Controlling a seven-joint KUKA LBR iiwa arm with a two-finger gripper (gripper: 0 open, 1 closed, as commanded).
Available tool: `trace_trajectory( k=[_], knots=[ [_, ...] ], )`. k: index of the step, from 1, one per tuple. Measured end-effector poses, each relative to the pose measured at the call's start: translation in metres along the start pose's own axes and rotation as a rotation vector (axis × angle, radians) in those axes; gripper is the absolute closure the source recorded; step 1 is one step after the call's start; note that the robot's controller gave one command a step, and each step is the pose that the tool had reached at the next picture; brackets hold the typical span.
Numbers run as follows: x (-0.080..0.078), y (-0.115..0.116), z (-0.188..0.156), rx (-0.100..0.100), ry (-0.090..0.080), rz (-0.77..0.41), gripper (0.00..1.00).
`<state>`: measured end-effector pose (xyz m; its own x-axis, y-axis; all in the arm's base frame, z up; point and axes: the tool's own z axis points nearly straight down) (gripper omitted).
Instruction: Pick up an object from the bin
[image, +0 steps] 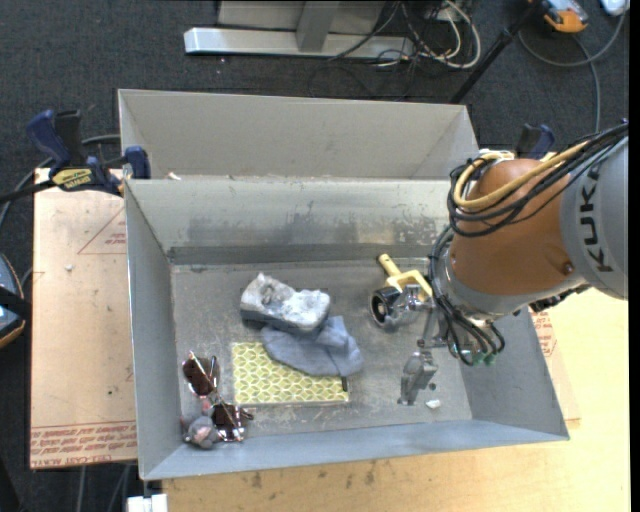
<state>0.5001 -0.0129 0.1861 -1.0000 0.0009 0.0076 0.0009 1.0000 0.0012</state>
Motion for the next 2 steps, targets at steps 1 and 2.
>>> trace_trajectory(
  k=[1, 2],
  knots=[
    [-0.002, 0.0, -0.004, 0.0, -0.008, -0.001, 0.0],
    [-0.032, 0.052, 0.064, -0.001, -0.014, 0.067, 0.0]
  ],
)
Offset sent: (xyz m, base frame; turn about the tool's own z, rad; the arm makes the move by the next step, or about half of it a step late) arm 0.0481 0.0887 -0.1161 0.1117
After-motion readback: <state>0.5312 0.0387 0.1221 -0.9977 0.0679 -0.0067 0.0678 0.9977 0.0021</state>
